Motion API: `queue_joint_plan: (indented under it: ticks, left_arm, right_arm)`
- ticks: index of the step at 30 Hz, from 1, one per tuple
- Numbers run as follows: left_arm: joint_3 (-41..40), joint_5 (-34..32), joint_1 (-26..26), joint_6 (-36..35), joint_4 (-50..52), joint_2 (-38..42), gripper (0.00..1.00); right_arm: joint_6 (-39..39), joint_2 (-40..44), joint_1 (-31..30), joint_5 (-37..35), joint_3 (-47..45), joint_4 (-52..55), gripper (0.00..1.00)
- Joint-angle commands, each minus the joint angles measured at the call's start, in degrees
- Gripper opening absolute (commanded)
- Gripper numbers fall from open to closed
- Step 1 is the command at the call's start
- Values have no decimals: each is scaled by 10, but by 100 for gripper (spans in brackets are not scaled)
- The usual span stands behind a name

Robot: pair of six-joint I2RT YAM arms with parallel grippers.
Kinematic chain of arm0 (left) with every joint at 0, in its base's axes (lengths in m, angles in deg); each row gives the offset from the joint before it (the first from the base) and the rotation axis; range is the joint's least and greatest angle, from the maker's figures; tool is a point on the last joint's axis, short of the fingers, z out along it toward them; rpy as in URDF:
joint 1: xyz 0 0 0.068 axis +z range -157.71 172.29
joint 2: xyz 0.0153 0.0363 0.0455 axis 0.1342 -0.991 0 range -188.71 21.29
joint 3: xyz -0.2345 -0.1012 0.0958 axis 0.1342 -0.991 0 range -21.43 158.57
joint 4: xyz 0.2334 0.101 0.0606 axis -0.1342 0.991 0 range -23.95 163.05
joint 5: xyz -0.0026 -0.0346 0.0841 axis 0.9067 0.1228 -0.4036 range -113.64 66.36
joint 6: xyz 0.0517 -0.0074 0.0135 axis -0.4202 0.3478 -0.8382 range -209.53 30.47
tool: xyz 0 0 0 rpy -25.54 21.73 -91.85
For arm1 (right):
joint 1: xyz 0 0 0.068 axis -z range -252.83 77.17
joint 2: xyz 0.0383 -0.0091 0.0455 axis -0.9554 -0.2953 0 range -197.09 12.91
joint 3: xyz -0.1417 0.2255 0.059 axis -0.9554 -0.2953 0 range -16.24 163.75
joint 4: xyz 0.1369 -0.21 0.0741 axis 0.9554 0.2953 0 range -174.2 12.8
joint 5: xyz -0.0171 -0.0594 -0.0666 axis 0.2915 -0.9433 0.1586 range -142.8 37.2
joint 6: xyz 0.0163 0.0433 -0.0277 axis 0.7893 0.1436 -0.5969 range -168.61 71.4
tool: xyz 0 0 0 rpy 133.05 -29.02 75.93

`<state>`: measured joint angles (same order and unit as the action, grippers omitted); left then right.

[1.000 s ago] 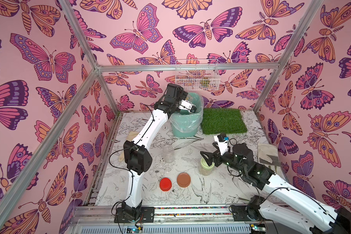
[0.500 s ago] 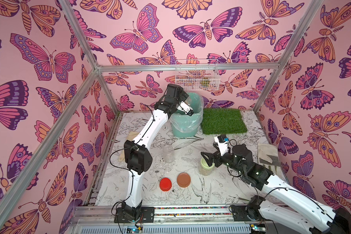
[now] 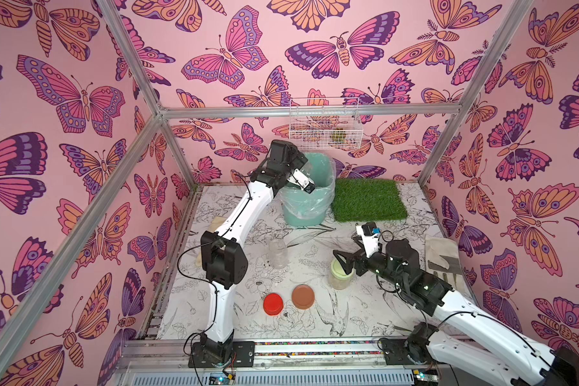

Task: Empty moldy peanuts from jars
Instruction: Pour the moldy peanuts from the jar into the trash bin.

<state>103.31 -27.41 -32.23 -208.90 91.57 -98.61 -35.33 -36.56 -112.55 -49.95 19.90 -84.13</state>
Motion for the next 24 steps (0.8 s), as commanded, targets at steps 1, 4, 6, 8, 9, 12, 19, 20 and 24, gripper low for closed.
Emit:
queue_joint_plan:
  ticks: [1, 4, 6, 8, 9, 12, 19, 20, 24]
  left_arm:
    - [4, 16, 3, -79, -49, 40, 0]
    - [9, 20, 3, -82, -57, 41, 0]
    - [10, 19, 2, -83, -60, 42, 0]
    - [8, 20, 2, -78, -64, 44, 0]
    - [6, 22, 2, -66, -70, 44, 0]
    - [4, 30, 3, 29, -96, 43, 0]
    - [11, 48, 2, 333, -99, 52, 0]
    - [16, 52, 2, 383, -93, 56, 0]
    - [7, 73, 4, 550, -76, 82, 0]
  right_arm:
    - [6, 0, 4, 10, -5, -17, 99]
    - [6, -3, 5, 12, -5, -17, 99]
    - [7, -4, 5, 12, -5, -19, 99]
    - [8, -5, 5, 14, -5, -23, 99]
    - [9, -6, 5, 14, -5, -24, 99]
    - [13, -8, 5, 15, -4, -24, 99]
    - [18, -7, 5, 17, 5, -11, 99]
    - [19, -7, 5, 18, 6, -8, 99]
    - [27, -15, 5, 22, 14, -1, 99]
